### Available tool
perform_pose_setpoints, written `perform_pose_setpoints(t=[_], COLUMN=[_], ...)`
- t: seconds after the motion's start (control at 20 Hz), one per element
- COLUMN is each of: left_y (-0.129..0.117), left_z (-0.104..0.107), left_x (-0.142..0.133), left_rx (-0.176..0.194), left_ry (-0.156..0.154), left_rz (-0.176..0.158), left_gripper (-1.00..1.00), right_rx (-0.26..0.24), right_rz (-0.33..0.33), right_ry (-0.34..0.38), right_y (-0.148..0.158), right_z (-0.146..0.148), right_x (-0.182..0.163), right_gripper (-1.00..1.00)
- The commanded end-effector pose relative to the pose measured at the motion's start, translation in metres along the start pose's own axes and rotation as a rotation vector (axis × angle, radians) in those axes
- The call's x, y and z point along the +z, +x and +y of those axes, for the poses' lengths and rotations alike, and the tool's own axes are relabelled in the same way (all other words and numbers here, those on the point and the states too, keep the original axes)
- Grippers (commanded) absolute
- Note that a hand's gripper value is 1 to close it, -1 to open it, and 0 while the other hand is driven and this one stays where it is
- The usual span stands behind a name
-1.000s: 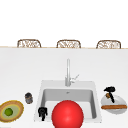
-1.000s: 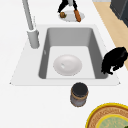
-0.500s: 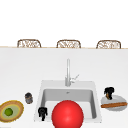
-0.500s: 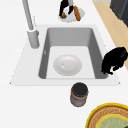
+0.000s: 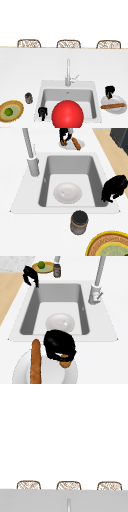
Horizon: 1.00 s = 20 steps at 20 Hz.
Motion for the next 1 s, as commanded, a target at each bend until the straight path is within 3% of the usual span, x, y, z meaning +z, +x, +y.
perform_pose_setpoints(t=[0.0, 0.45, 0.5, 0.95], left_y=[0.0, 0.0, 0.0, 0.0], left_z=[0.0, 0.0, 0.0, 0.0], left_x=[0.0, 0.0, 0.0, 0.0], left_rx=[0.0, 0.0, 0.0, 0.0], left_ry=[0.0, 0.0, 0.0, 0.0], left_rz=[0.0, 0.0, 0.0, 0.0], left_gripper=[0.0, 0.0, 0.0, 0.0], right_rx=[-0.008, -0.019, -0.016, -0.011], right_rz=[-0.005, -0.014, -0.015, -0.014], right_ry=[-0.014, -0.017, -0.017, -0.02], right_y=[-0.007, -0.022, -0.024, -0.03], right_z=[0.001, 0.002, 0.003, 0.026], right_x=[0.0, 0.008, 0.009, 0.015], right_gripper=[1.0, 1.0, -1.0, -1.0])
